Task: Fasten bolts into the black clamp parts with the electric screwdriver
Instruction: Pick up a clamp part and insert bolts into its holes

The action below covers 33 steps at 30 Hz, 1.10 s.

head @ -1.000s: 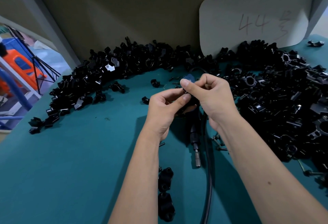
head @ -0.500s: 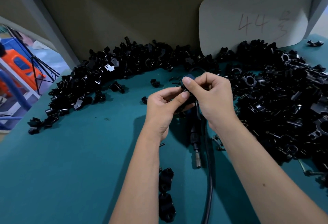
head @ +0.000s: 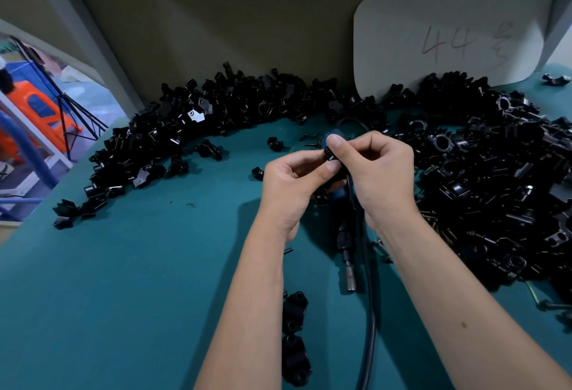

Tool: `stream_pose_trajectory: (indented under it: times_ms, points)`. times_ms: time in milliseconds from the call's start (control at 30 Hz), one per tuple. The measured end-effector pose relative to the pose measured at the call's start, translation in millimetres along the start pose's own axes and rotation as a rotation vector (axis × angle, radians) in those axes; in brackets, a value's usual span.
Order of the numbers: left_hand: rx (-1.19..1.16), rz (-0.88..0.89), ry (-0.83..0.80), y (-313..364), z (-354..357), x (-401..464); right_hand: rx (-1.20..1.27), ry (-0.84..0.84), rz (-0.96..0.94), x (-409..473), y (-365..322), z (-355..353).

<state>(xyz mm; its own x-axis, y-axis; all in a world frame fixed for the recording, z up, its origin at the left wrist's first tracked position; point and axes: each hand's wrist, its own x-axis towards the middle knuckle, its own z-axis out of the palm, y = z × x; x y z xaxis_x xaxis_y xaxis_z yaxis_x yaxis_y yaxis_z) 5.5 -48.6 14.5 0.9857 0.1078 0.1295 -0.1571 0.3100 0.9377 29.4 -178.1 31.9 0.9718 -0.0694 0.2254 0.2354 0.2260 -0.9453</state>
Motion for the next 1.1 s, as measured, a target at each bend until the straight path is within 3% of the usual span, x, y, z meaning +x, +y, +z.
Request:
stream_pose_trajectory:
  times_ms: [300,567,867,1100]
  points:
    - [-0.153,-0.042,0.058,10,-4,-1,-0.084,-0.145,0.013,8,1,-13]
    - [-0.267,-0.069,0.010,13,-7,-2,-0.019,-0.135,0.067,6,-2,-11]
    - [-0.302,-0.107,-0.017,13,1,-5,-0.069,-0.056,-0.004,5,0,-10]
    - [-0.301,-0.110,0.014,15,0,-5,-0.026,-0.147,0.015,5,-2,-10]
